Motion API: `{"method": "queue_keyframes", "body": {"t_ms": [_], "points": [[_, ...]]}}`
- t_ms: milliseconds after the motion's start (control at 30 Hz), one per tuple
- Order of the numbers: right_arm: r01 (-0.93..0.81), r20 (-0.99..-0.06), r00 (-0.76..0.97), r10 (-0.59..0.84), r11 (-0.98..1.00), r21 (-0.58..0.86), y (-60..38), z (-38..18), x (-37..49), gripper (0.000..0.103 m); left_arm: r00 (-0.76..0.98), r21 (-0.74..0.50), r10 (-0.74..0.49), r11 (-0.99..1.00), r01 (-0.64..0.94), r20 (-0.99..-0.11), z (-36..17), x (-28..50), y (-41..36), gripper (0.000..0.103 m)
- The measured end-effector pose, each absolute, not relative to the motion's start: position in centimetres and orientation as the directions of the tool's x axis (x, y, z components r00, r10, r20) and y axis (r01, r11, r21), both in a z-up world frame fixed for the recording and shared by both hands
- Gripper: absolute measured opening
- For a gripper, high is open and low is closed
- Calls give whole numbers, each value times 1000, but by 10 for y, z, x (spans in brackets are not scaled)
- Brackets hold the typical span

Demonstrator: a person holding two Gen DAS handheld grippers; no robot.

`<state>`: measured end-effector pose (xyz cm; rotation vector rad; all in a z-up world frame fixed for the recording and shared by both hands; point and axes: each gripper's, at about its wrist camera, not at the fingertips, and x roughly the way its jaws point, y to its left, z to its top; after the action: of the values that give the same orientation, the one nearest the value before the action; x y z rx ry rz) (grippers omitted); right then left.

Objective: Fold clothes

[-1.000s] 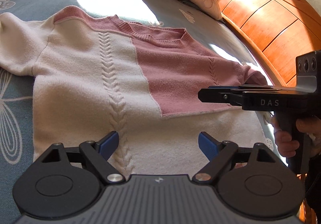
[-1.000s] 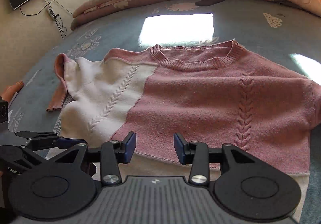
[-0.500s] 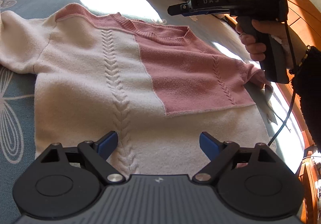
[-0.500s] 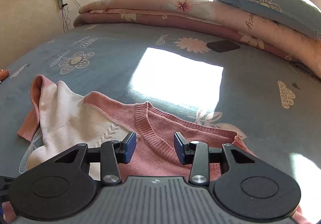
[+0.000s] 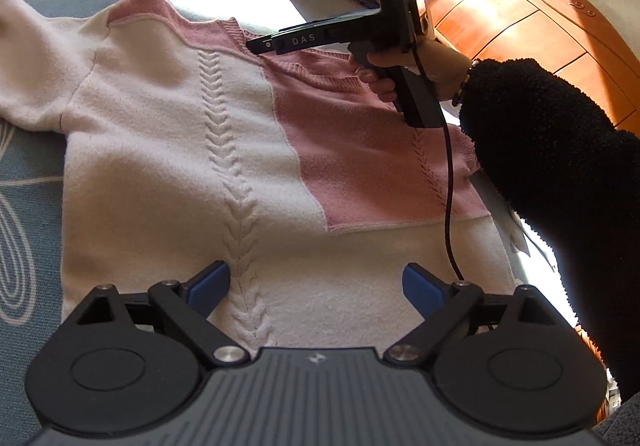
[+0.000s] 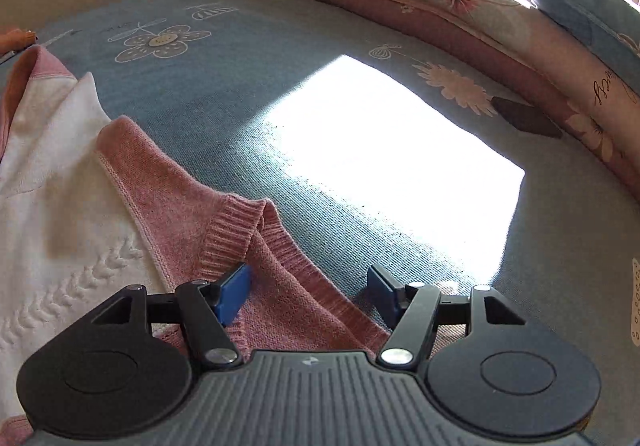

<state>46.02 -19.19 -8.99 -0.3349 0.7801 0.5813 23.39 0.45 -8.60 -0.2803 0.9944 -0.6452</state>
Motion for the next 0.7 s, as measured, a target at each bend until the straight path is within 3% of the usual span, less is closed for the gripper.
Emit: {"method": "queue_keyframes", "body": {"t_ms": [33,133,367,500,600,667,700], "points": [[-607,-741,551,383,794,-41,-194,-91,462,62,381,-496,-620,781,378,-686,-86,234,3,95],[-643,-740,514,434,766,3,-194,-87,458,12,384,-498,-623,780,380,-682,-87,233,3,97],[-545,-657,662,361,833,-92,-190,-65,457,9,422,-531,-630,777,339,-652,-88,234,11,97],[-503,-682,665,303,857,-109,-188,-76,465,9,429,-532,-628,778,334,-649,-89,233,14,97],[-479,-697,664,271,870,-117,-186,-85,463,14,432,-514,-620,785,347,-655,-89,231,11,97],[-453,-689,669,280,888,-78,-191,-76,460,27,433,-511,-618,786,349,-656,-89,231,11,97],[-444,-680,677,282,893,-71,-195,-69,456,28,434,-511,-618,786,349,-655,-89,231,11,97]]}}
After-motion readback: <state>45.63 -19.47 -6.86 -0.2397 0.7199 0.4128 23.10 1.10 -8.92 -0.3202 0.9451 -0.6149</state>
